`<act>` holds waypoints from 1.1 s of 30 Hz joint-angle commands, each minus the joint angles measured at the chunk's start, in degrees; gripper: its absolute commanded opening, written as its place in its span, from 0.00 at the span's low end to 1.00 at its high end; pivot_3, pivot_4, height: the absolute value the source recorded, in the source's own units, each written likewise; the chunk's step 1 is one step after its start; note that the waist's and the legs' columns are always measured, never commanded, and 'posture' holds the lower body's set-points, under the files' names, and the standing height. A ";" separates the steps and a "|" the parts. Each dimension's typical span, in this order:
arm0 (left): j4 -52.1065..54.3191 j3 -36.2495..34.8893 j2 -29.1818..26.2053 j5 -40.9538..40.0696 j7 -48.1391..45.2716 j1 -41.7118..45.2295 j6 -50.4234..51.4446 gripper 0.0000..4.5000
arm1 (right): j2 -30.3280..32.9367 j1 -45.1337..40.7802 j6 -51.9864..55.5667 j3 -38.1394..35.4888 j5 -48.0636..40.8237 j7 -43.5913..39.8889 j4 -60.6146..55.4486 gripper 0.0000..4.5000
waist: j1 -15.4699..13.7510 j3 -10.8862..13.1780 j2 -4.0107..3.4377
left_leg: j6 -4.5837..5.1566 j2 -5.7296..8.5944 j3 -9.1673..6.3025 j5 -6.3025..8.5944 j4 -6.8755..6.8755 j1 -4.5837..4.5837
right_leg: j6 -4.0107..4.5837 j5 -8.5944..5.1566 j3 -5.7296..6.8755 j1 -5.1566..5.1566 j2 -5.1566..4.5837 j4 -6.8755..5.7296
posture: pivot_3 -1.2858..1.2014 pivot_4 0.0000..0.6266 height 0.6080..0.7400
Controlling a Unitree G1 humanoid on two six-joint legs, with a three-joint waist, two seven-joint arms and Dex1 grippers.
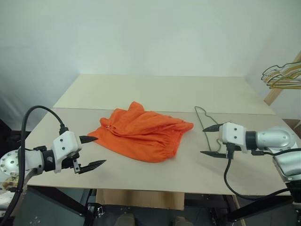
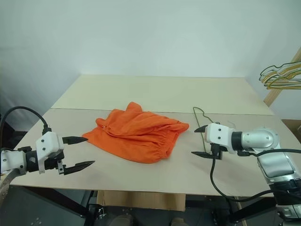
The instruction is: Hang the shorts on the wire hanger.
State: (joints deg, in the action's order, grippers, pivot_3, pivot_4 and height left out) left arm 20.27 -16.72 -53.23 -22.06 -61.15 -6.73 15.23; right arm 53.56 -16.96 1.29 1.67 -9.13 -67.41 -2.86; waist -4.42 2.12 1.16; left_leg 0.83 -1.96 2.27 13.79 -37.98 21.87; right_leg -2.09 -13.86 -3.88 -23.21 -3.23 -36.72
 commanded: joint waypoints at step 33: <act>-1.42 5.87 -2.67 2.74 -3.36 4.45 0.24 1.00 | -10.24 -7.33 4.87 21.35 21.53 5.70 -12.20 1.00 | 1.77 0.00 0.01 | -0.02 -0.03 0.02 -0.01 0.02 0.02 | 0.04 -0.03 0.03 -0.10 0.03 -0.05 | 0.55 0.00 1.00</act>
State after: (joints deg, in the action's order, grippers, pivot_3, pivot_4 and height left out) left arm 18.99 -10.43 -55.07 -19.48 -64.15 -3.38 16.49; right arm 43.48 -22.17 4.36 22.68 9.38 -63.13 -14.09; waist -2.65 2.12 1.17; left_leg 0.80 -1.99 2.28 13.78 -37.96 21.93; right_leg -2.04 -13.89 -3.85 -23.35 -3.20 -36.78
